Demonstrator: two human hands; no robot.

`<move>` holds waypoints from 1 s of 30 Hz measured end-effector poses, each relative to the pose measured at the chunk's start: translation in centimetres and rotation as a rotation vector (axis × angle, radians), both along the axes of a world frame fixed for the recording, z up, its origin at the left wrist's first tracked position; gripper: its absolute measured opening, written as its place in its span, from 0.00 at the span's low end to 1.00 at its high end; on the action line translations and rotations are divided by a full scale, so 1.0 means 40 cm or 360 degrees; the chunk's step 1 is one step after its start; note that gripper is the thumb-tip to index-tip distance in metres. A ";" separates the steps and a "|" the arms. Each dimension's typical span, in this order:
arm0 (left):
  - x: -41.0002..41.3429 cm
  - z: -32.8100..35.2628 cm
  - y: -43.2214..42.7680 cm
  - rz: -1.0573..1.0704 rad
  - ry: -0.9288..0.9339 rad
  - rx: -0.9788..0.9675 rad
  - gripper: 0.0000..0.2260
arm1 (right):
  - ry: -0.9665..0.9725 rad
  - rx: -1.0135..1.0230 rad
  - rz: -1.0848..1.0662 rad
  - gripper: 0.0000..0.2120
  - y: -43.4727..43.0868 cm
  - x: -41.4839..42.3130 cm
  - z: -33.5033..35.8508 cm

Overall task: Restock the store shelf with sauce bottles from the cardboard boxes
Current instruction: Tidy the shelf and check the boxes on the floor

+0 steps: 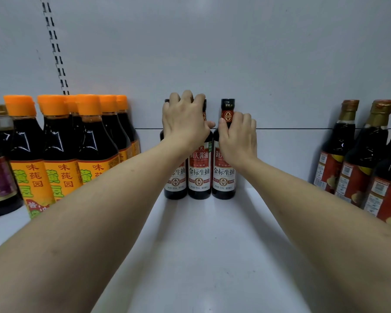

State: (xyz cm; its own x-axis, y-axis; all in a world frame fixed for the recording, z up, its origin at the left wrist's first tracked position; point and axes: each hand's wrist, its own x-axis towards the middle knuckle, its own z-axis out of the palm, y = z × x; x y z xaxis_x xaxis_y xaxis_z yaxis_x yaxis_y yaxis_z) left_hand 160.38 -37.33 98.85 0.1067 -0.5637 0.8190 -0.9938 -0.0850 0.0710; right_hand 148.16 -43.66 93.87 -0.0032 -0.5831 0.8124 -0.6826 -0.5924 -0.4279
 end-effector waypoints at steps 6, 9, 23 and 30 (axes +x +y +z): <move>0.009 -0.004 0.018 0.0054 -0.0188 0.0045 0.35 | 0.0166 0.0227 -0.0057 0.21 0.041 -0.013 0.025; 0.007 0.001 0.038 0.0133 -0.0292 0.0088 0.39 | 0.0217 0.0318 -0.0045 0.27 0.070 -0.033 0.035; -0.048 0.040 0.236 0.0257 -0.0295 0.0059 0.37 | 0.0617 0.0226 0.0060 0.35 0.186 -0.160 0.084; 0.014 0.032 0.390 0.0444 -0.0432 0.0095 0.38 | 0.0780 0.0129 0.0232 0.40 0.295 -0.077 0.082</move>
